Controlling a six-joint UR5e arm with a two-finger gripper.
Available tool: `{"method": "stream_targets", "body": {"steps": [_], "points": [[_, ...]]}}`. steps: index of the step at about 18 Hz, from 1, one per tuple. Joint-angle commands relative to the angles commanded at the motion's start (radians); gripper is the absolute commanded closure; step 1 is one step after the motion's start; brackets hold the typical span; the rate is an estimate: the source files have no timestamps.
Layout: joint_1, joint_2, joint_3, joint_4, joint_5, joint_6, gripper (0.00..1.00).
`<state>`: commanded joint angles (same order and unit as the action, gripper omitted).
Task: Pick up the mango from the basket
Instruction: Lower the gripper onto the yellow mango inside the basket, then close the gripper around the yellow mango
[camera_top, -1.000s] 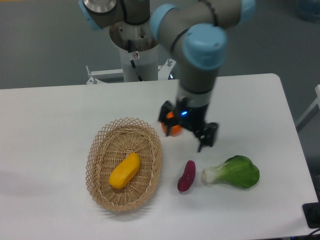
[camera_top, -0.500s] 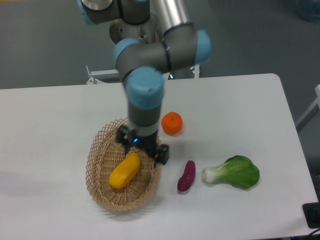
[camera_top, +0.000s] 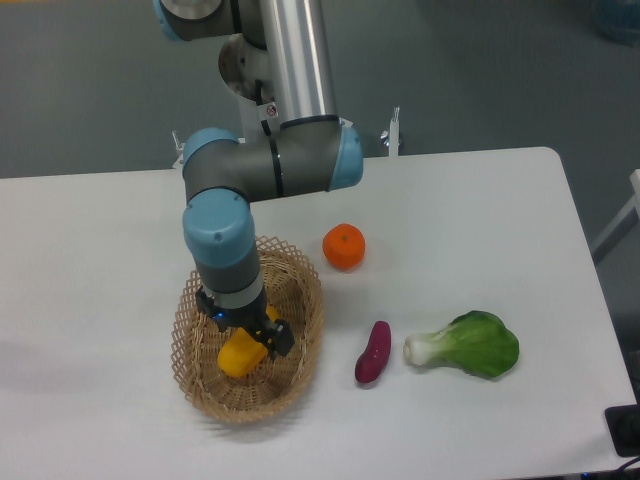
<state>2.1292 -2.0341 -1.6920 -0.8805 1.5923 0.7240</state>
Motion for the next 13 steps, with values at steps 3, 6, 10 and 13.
{"method": "stream_targets", "body": {"steps": [3, 6, 10, 13], "points": [[-0.008, -0.006, -0.008, -0.002, 0.003, 0.0, 0.0], [-0.009, -0.011, -0.009, 0.002, 0.009, 0.0, 0.0], [-0.011, -0.023, -0.005, 0.002, 0.011, 0.0, 0.0], [-0.011, -0.026, -0.005, 0.014, 0.011, -0.003, 0.05]]}}
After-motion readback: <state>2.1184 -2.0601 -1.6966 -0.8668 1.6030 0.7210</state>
